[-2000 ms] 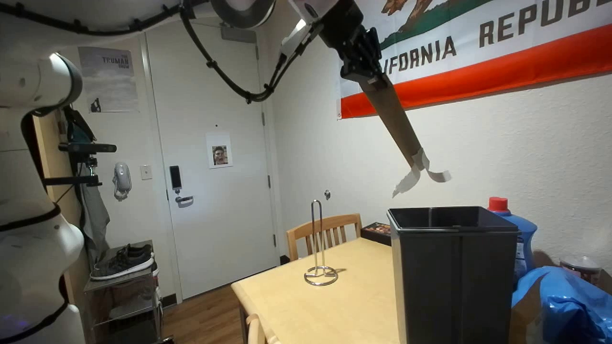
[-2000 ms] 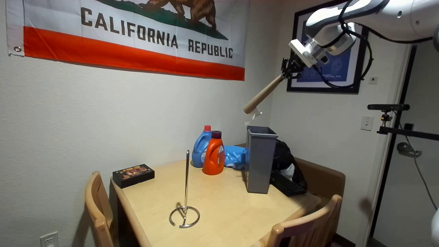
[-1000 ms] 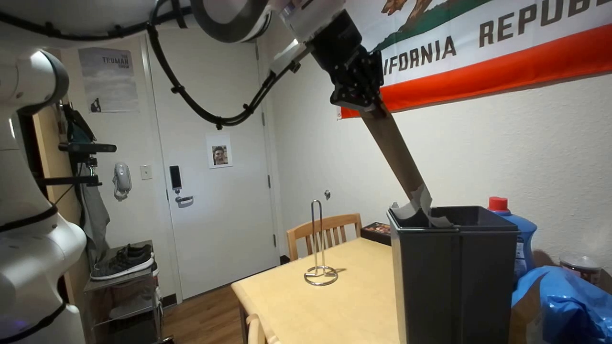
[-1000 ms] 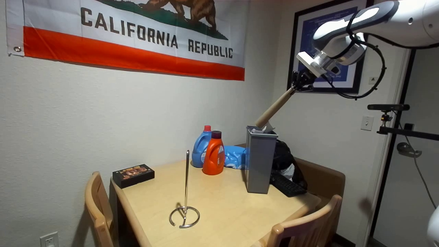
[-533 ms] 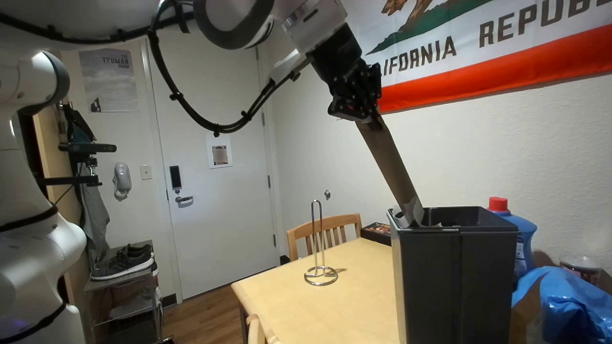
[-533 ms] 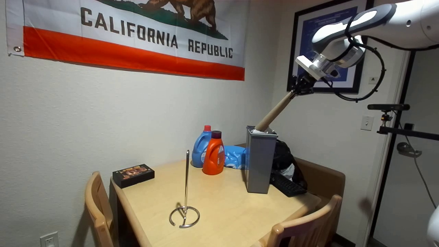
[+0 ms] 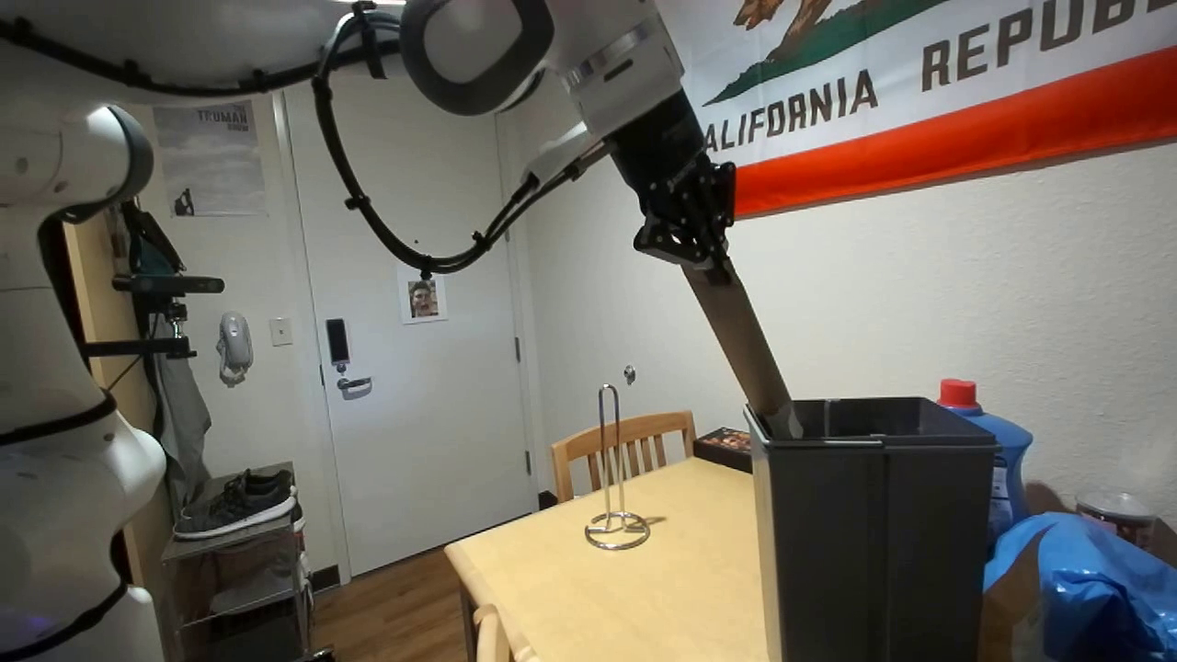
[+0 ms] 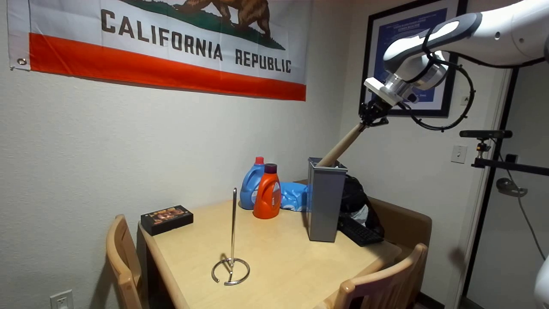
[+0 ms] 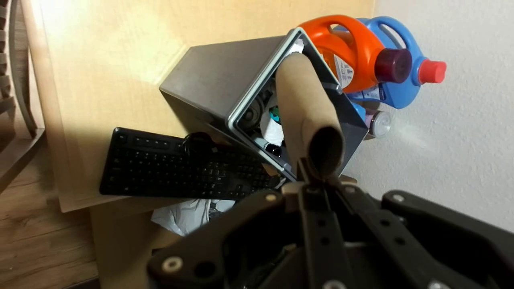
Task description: Take the paper towel core from the paper towel stand and put it in the gray bin
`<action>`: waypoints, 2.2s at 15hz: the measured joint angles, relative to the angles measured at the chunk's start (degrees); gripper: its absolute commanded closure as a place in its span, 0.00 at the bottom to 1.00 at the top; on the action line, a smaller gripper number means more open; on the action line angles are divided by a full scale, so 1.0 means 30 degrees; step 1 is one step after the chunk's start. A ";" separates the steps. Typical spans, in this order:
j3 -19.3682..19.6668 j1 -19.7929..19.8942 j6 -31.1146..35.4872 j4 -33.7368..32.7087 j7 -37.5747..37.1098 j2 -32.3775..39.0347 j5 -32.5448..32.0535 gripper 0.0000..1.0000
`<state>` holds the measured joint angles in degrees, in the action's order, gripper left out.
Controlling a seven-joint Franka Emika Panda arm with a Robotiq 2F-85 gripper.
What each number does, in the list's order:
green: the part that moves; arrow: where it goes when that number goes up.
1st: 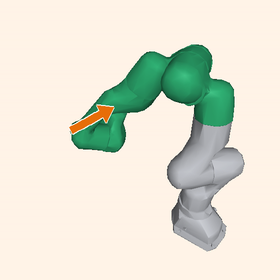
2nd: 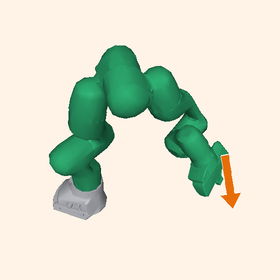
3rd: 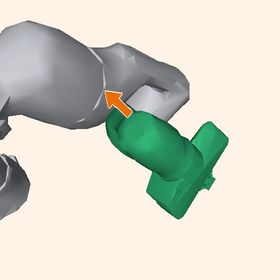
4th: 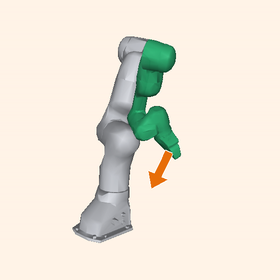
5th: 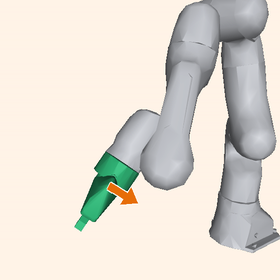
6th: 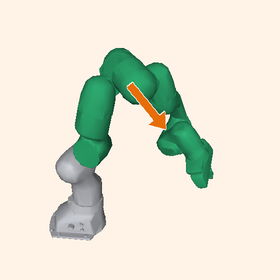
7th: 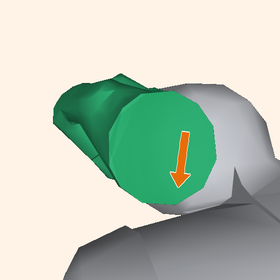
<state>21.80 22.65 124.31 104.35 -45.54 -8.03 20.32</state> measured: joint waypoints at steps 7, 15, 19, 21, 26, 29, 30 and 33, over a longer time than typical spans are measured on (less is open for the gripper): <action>0.0224 0.0037 -0.0002 -0.1115 -0.1205 0.1174 0.0041 0.99; 0.0339 0.0060 -0.1114 -0.4122 -0.2914 0.3695 0.0529 0.99; 0.0352 0.0172 -0.2641 -0.5889 -0.3121 0.5385 0.0586 0.99; 0.0351 0.0287 -0.3315 -0.6707 -0.3266 0.6163 0.0585 0.99; 0.0344 0.0566 -0.4749 -0.8546 -0.3356 0.7690 0.0586 0.99; 0.0328 0.0779 -0.5364 -0.9510 -0.3387 0.8383 0.0586 0.99; 0.0318 0.0841 -0.5546 -0.9792 -0.3411 0.8580 0.0587 0.99; 0.0197 0.1023 -0.6064 -1.0692 -0.3763 0.9200 0.0587 0.99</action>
<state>22.39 25.72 106.11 72.28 -56.83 19.57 22.08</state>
